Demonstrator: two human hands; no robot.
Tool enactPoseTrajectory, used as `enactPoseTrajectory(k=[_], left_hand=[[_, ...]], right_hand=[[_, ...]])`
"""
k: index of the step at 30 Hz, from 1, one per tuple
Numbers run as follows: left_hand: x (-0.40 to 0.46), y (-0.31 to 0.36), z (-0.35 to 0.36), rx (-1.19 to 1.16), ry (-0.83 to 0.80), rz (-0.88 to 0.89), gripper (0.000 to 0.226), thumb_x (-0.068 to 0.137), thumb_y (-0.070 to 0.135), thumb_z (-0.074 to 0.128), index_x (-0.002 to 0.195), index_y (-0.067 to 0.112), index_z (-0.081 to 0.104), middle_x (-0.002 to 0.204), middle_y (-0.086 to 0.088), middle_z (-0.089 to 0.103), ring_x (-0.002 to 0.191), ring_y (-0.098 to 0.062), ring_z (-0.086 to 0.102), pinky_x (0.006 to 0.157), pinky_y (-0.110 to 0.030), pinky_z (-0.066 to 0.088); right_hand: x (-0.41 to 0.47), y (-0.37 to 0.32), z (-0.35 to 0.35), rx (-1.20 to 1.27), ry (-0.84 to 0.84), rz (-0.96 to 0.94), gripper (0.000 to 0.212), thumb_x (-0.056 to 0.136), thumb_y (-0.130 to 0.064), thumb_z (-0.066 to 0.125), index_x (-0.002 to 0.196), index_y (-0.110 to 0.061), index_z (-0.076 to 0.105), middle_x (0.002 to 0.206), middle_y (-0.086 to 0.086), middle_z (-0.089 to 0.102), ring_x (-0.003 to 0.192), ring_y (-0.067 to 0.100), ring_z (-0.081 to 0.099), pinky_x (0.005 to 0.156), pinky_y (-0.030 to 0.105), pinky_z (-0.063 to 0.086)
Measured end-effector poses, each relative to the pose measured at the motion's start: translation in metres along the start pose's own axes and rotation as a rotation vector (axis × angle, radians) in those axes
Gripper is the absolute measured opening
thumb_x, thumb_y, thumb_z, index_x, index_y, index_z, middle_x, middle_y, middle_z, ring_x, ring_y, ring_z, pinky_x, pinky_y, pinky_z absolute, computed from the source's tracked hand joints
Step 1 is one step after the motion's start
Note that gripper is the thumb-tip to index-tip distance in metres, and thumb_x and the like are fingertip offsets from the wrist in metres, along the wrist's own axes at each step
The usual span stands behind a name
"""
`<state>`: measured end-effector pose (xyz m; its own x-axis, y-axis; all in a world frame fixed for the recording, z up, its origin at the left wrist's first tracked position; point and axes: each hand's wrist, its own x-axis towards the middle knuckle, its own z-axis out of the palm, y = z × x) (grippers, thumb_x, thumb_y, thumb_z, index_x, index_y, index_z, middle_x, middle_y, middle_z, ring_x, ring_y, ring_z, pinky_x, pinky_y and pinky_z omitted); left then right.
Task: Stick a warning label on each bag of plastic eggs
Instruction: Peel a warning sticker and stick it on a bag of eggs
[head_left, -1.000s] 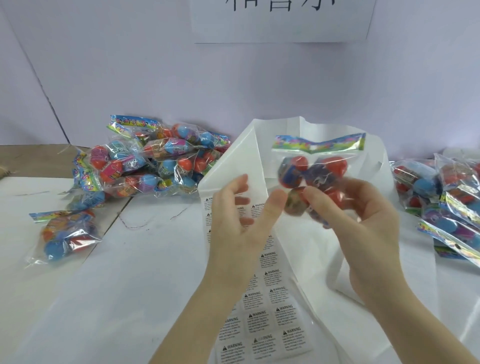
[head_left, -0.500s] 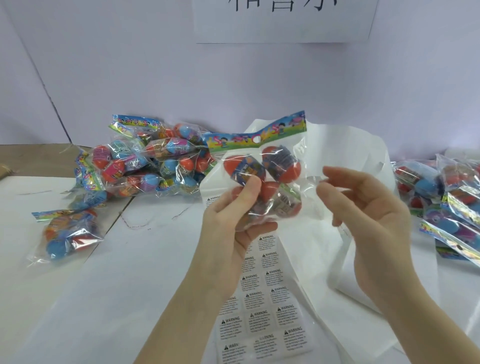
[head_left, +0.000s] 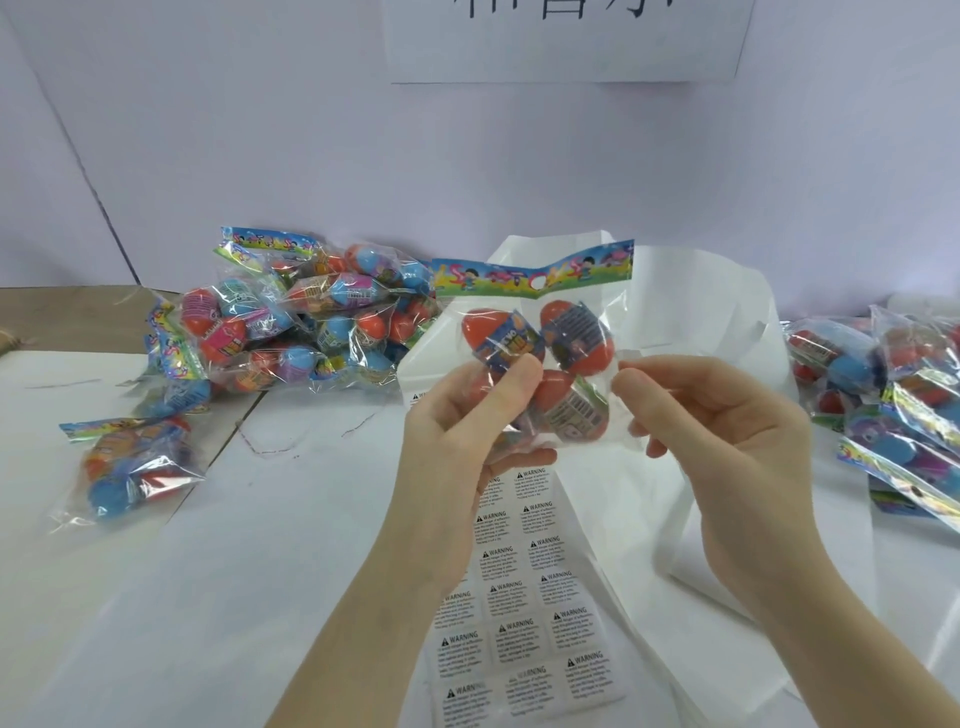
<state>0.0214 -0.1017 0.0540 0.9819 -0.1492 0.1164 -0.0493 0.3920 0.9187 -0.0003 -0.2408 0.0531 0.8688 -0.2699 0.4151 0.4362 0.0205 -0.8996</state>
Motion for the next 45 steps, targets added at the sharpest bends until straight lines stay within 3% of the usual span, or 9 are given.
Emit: enactPoseTrajectory(k=[9,19,23,25,29,33,36,40,45], left_hand=[[0.001,-0.005,-0.002,0.060,-0.018,0.020,0.017,0.066,0.019,0.069,0.082,0.016,0.070,0.078,-0.002,0.074,0.064,-0.011,0.069,0.056,-0.018,0.052],[0.001,-0.004,-0.004,-0.159,-0.149,-0.103,0.018,0.075,0.021,0.062,0.081,0.013,0.077,0.086,-0.007,0.073,0.076,-0.018,0.069,0.065,-0.028,0.057],[0.002,-0.002,-0.006,-0.136,-0.218,-0.101,0.033,0.078,0.023,0.050,0.097,0.010,0.075,0.097,-0.006,0.073,0.086,-0.016,0.070,0.072,-0.027,0.057],[0.001,-0.002,-0.005,0.007,-0.226,-0.073,0.034,0.082,0.025,0.047,0.103,0.015,0.072,0.099,-0.003,0.074,0.090,-0.014,0.069,0.072,-0.024,0.056],[0.001,-0.008,-0.001,0.325,-0.077,0.028,0.024,0.091,0.022,0.051,0.111,0.028,0.063,0.105,0.008,0.072,0.092,-0.006,0.067,0.072,-0.018,0.053],[0.001,-0.013,-0.001,0.454,0.236,0.234,0.015,0.076,0.026,0.073,0.085,0.036,0.066,0.081,0.014,0.071,0.068,-0.008,0.065,0.059,-0.021,0.053],[-0.002,-0.016,0.000,0.556,0.284,0.386,0.019,0.076,0.020,0.075,0.074,0.037,0.068,0.073,0.016,0.070,0.059,-0.007,0.063,0.060,-0.020,0.053],[0.000,-0.017,-0.001,0.539,0.267,0.360,0.024,0.079,0.016,0.072,0.084,0.039,0.065,0.066,0.011,0.067,0.056,-0.007,0.059,0.059,-0.015,0.049],[-0.002,-0.016,0.002,0.564,0.292,0.397,0.022,0.079,0.013,0.072,0.076,0.034,0.068,0.066,0.008,0.068,0.053,-0.001,0.055,0.056,-0.011,0.046]], right_hand=[[0.000,-0.002,-0.001,-0.013,0.027,-0.043,0.008,0.066,-0.029,0.072,0.067,-0.037,0.073,0.067,-0.017,0.067,0.059,-0.002,0.050,0.054,0.010,0.038],[0.006,0.001,-0.005,0.008,0.092,0.205,0.011,0.065,-0.035,0.071,0.066,-0.025,0.074,0.066,-0.010,0.069,0.054,0.002,0.057,0.050,0.012,0.042],[0.005,0.001,-0.004,0.006,-0.109,0.372,0.065,0.049,-0.043,0.076,0.106,-0.015,0.066,0.083,0.000,0.074,0.071,0.010,0.068,0.058,0.016,0.050],[0.005,0.001,-0.005,0.057,-0.191,0.464,0.061,0.051,-0.040,0.073,0.103,-0.010,0.066,0.086,0.005,0.074,0.070,0.012,0.067,0.057,0.016,0.050],[0.008,0.003,-0.009,0.164,-0.153,0.485,0.032,0.047,-0.030,0.075,0.073,-0.011,0.072,0.073,0.007,0.072,0.063,0.011,0.065,0.055,0.015,0.050],[0.008,0.006,-0.009,0.140,-0.069,0.381,0.048,0.043,-0.027,0.077,0.086,-0.009,0.069,0.076,0.006,0.072,0.066,0.012,0.066,0.058,0.017,0.051],[0.006,0.005,-0.007,0.125,-0.050,0.314,0.036,0.041,-0.028,0.078,0.075,-0.016,0.073,0.076,0.004,0.073,0.066,0.012,0.064,0.060,0.017,0.051],[0.005,0.005,-0.005,0.112,-0.052,0.296,0.034,0.040,-0.031,0.079,0.073,-0.026,0.075,0.075,0.003,0.072,0.068,0.016,0.062,0.062,0.017,0.051],[0.005,0.005,-0.005,0.110,0.006,0.272,0.042,0.037,-0.029,0.078,0.076,-0.016,0.071,0.073,0.005,0.070,0.066,0.016,0.061,0.060,0.018,0.050]])
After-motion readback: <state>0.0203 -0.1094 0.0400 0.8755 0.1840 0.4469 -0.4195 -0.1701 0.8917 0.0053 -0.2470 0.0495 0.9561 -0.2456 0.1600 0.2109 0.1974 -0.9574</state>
